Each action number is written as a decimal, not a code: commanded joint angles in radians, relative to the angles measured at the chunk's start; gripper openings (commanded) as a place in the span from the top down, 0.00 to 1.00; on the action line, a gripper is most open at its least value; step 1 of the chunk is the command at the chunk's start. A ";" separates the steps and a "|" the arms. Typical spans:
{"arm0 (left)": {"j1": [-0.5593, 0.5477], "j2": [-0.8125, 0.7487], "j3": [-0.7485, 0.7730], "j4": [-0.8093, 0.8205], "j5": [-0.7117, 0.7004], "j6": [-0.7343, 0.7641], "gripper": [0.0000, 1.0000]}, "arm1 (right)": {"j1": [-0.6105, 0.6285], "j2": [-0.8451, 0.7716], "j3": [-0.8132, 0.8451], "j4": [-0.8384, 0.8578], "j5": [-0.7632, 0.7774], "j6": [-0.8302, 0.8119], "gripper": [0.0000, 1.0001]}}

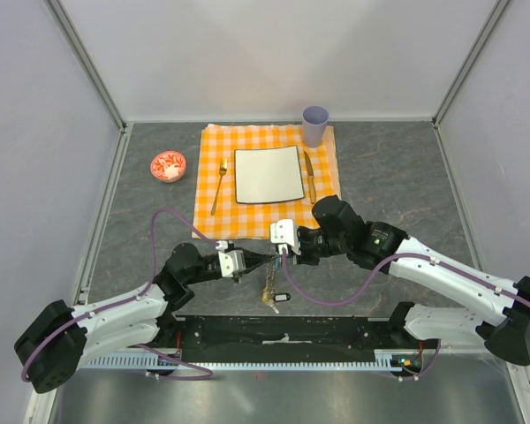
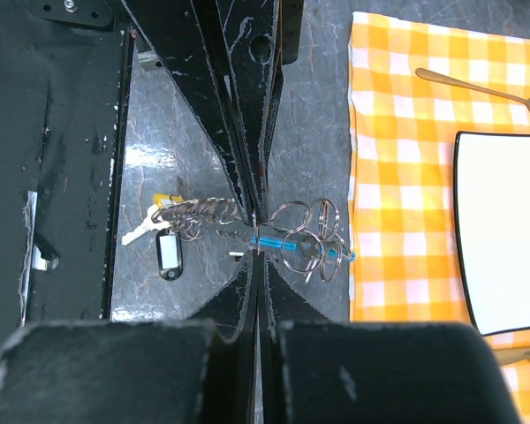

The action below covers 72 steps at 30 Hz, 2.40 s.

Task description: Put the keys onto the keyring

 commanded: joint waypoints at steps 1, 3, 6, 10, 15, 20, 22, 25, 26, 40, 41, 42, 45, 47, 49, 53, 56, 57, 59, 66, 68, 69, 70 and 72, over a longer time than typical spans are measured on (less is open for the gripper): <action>0.000 -0.017 0.040 0.045 0.009 -0.027 0.98 | 0.004 0.002 0.009 0.029 -0.017 0.005 1.00; 0.000 -0.016 0.040 0.045 0.012 -0.030 0.98 | 0.004 0.003 0.010 0.030 -0.017 0.005 1.00; -0.002 -0.016 0.042 0.046 0.014 -0.028 0.98 | 0.004 0.007 0.010 0.032 -0.018 0.005 1.00; -0.002 -0.014 0.042 0.048 0.017 -0.032 0.98 | 0.004 0.011 0.009 0.035 -0.018 0.005 1.00; 0.000 -0.013 0.042 0.050 0.020 -0.033 0.98 | 0.004 0.013 0.010 0.036 -0.020 0.007 1.00; -0.002 -0.011 0.043 0.050 0.017 -0.033 0.98 | 0.004 0.011 0.009 0.036 -0.021 0.007 1.00; 0.000 -0.010 0.042 0.050 0.014 -0.033 0.98 | 0.004 0.000 0.009 0.035 -0.015 0.008 1.00; 0.000 -0.011 0.042 0.048 0.005 -0.035 0.98 | 0.004 -0.019 0.007 0.033 -0.014 0.008 1.00; 0.000 -0.010 0.042 0.048 0.002 -0.036 0.98 | 0.004 -0.026 0.007 0.033 -0.015 0.008 1.00; 0.000 -0.008 0.043 0.042 -0.003 -0.041 0.98 | 0.006 -0.012 0.006 0.026 -0.040 0.005 1.00; 0.000 -0.010 0.045 0.037 -0.003 -0.041 0.98 | 0.006 -0.010 0.007 0.027 -0.041 0.005 1.00; 0.000 -0.011 0.045 0.037 -0.003 -0.041 0.98 | 0.006 -0.009 0.007 0.029 -0.043 0.005 1.00; 0.000 -0.011 0.046 0.036 -0.001 -0.041 0.98 | 0.006 -0.006 0.009 0.029 -0.041 0.003 1.00; -0.002 -0.013 0.045 0.036 0.000 -0.042 0.98 | 0.006 -0.001 0.007 0.030 -0.038 0.003 1.00; 0.000 -0.014 0.046 0.036 0.002 -0.041 0.98 | 0.006 0.002 0.007 0.032 -0.029 0.008 1.00; -0.002 -0.010 0.045 0.037 0.005 -0.041 0.98 | 0.006 0.002 0.004 0.036 -0.020 0.008 1.00; 0.000 -0.011 0.045 0.040 0.008 -0.042 0.98 | 0.006 0.002 0.006 0.040 -0.009 0.011 1.00; 0.000 -0.010 0.045 0.040 0.006 -0.042 0.98 | 0.006 0.000 0.006 0.040 -0.007 0.011 1.00; -0.002 -0.008 0.045 0.042 0.008 -0.042 0.98 | 0.006 -0.003 0.004 0.040 -0.004 0.013 1.00; -0.002 -0.002 0.045 0.046 0.009 -0.044 0.98 | 0.006 -0.009 0.003 0.041 0.000 0.014 1.00; 0.000 -0.003 0.045 0.046 0.009 -0.044 0.98 | 0.006 -0.007 0.003 0.043 0.000 0.014 1.00; 0.000 -0.003 0.045 0.045 0.008 -0.044 0.98 | 0.006 -0.009 0.004 0.041 -0.001 0.014 1.00; 0.000 0.000 0.045 0.045 0.008 -0.044 0.98 | 0.004 -0.007 0.003 0.041 -0.001 0.014 1.00; 0.000 0.000 0.045 0.046 0.008 -0.044 0.98 | 0.006 -0.007 0.006 0.041 -0.001 0.014 1.00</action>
